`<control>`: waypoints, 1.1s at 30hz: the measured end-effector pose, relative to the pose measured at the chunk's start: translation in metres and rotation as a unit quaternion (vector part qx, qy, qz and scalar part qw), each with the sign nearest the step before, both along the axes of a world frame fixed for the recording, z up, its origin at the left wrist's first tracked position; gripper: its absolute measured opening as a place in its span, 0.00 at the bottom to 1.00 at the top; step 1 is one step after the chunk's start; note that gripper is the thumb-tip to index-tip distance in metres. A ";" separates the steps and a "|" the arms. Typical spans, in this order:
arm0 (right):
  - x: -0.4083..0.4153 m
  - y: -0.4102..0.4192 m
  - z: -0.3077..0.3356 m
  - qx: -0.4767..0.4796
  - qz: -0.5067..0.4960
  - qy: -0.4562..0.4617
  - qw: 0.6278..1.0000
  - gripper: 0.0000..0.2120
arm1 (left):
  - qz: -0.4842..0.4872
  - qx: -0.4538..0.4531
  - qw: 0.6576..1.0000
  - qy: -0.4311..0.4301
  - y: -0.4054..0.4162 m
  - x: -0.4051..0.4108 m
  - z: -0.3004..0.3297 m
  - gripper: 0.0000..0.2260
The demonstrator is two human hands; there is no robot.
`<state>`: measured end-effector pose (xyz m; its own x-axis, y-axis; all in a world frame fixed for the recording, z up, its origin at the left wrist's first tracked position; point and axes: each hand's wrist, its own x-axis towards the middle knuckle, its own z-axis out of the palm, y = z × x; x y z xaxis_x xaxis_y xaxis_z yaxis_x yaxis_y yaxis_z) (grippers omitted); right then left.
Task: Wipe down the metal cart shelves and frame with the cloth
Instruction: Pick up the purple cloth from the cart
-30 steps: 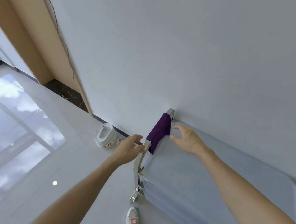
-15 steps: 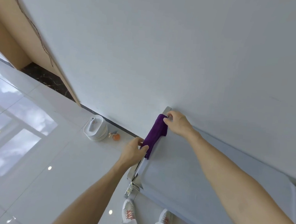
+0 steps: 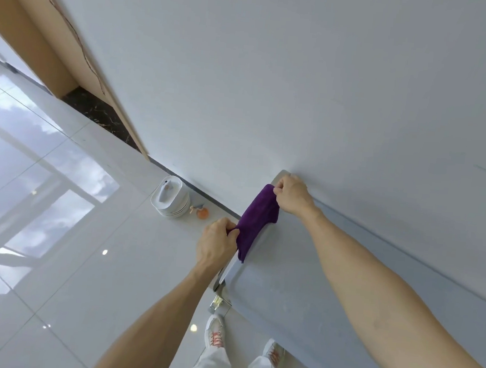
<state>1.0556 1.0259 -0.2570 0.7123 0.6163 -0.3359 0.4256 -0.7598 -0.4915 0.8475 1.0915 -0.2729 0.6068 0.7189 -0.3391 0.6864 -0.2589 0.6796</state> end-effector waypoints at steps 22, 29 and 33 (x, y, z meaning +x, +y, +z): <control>-0.039 -0.185 0.067 0.420 -0.143 0.103 0.890 0.03 | -0.173 -0.049 0.952 -0.246 -0.015 0.014 0.074 0.09; -0.106 -0.252 0.007 0.357 -0.235 0.181 0.886 0.03 | -0.298 -0.074 0.940 -0.148 -0.040 -0.010 0.024 0.12; -0.119 -0.254 -0.024 0.297 -0.297 0.219 0.881 0.04 | -0.330 -0.054 0.941 -0.061 -0.045 -0.002 -0.001 0.11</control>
<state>0.9370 0.7719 -0.2811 0.8508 0.3385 -0.4020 -0.2890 -0.3375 -0.8959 0.8457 1.0461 -0.2740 0.9477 0.1382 -0.2878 0.3164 -0.5268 0.7889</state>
